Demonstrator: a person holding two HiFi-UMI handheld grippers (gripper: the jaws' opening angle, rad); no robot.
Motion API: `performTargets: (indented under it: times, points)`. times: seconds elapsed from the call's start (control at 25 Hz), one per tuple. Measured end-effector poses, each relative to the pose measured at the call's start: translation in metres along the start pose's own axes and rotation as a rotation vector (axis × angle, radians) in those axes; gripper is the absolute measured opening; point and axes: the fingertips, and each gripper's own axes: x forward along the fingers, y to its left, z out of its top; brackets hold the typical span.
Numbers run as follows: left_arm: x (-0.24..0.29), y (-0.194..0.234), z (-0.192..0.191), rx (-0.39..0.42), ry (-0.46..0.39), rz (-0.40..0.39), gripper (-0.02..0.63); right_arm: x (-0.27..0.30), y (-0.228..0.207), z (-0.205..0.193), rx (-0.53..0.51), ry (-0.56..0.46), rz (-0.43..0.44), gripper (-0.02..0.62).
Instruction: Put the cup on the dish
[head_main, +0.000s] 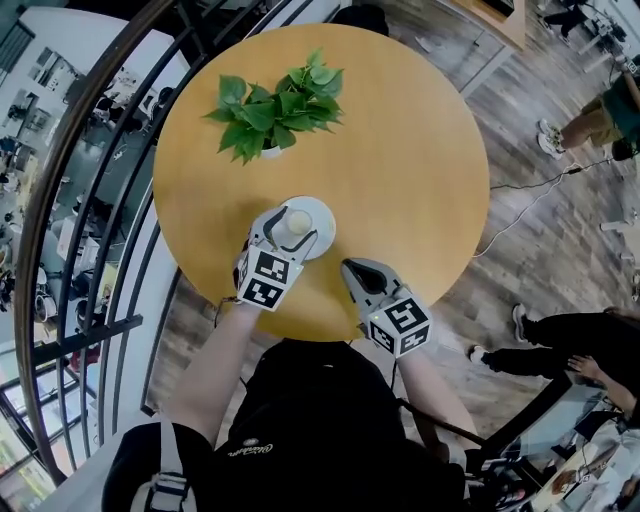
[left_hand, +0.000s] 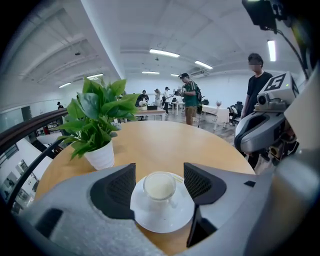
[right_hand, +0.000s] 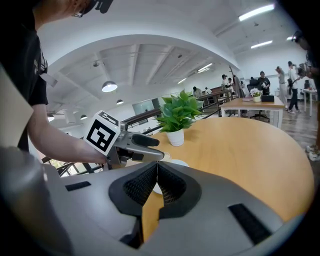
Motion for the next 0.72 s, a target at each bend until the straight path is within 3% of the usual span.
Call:
performTargets:
  times: [0.24,0.72]
  points:
    - [-0.035,-0.007,0.041,0.011,-0.092,0.029,0.297,-0.014,0.006,0.026,-0.041,-0.048,-0.005,0.005]
    - [-0.091,-0.012,0.092,0.002,-0.239,0.093,0.185,-0.035,0.02,0.085,-0.157,-0.162,-0.007,0.005]
